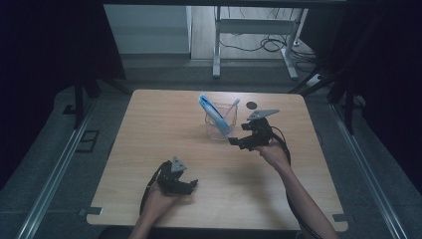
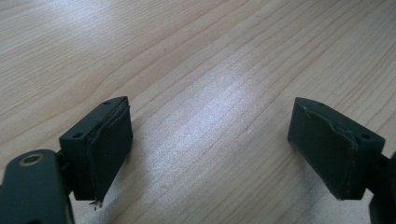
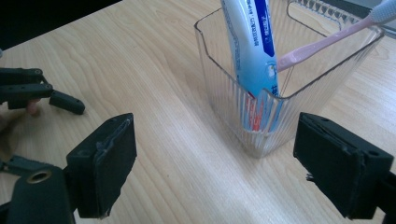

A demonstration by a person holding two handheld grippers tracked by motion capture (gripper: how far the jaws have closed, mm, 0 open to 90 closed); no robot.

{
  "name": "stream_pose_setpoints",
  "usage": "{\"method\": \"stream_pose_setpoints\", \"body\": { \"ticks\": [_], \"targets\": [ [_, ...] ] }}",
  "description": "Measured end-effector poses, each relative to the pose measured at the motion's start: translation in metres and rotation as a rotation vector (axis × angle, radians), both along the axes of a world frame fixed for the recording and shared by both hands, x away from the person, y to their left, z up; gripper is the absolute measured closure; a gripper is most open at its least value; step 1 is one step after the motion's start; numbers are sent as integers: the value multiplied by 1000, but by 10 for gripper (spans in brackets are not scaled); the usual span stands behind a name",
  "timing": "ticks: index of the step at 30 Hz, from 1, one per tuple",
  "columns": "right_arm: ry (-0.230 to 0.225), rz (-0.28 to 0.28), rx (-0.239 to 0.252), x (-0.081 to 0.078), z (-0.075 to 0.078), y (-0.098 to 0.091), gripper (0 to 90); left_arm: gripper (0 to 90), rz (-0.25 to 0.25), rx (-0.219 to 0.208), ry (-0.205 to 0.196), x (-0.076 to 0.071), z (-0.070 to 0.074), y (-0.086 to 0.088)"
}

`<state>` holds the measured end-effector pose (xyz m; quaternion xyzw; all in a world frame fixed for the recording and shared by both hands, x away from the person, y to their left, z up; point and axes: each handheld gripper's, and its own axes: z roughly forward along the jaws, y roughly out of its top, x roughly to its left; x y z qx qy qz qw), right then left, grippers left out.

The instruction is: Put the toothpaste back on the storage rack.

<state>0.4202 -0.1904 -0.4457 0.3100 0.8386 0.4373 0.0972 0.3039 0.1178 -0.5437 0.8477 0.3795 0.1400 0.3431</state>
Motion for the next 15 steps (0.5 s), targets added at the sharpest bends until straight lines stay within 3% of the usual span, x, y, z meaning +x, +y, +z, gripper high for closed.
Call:
{"method": "stream_pose_setpoints", "body": {
  "ticks": [15],
  "targets": [
    [-2,10,-17,-20,-5,-11,124,141,0,1,0,0,0,0]
  ]
}}
